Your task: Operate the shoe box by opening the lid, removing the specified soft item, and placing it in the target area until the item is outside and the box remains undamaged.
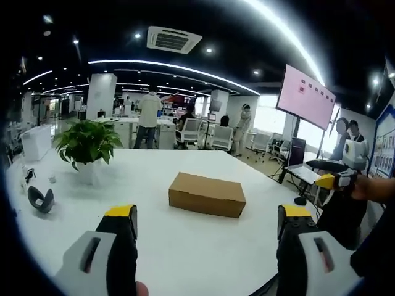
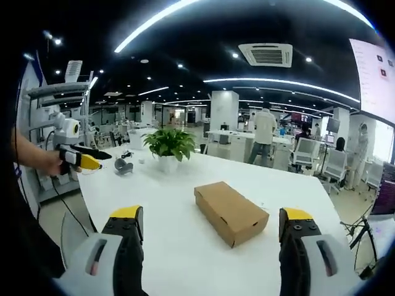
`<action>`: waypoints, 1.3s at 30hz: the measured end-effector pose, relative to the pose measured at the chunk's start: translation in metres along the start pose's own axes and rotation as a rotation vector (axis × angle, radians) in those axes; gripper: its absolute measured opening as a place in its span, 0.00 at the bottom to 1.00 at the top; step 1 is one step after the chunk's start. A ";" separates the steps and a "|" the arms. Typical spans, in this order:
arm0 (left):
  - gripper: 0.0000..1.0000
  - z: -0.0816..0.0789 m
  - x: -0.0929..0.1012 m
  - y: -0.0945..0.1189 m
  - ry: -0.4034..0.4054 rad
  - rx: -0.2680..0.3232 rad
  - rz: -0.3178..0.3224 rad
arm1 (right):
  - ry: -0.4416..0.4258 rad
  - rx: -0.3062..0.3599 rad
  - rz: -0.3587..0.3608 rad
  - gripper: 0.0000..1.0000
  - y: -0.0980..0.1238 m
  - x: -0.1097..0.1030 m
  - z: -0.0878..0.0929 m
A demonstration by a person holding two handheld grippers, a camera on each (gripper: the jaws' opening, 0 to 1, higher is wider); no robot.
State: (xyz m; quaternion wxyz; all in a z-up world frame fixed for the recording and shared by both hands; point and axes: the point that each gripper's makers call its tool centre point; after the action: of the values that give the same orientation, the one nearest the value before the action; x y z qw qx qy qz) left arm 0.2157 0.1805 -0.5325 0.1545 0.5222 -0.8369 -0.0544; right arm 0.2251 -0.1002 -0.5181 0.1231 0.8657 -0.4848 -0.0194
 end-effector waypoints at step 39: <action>0.99 -0.001 -0.021 -0.102 -0.105 -0.111 0.135 | -0.139 -0.038 0.005 0.84 -0.067 0.015 0.016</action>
State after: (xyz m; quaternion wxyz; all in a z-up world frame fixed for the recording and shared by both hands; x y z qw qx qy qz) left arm 0.3116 0.1536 -0.5611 0.1424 0.4518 -0.8728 -0.1175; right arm 0.2868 -0.0828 -0.5474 0.1054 0.8587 -0.4938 -0.0882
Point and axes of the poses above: the point that each gripper's makers call its tool centre point, and the gripper's own axes: y roughly backward along the fingers, x roughly to its right, z roughly out of its underside, and after that the axes turned 1 degree about z, right-handed
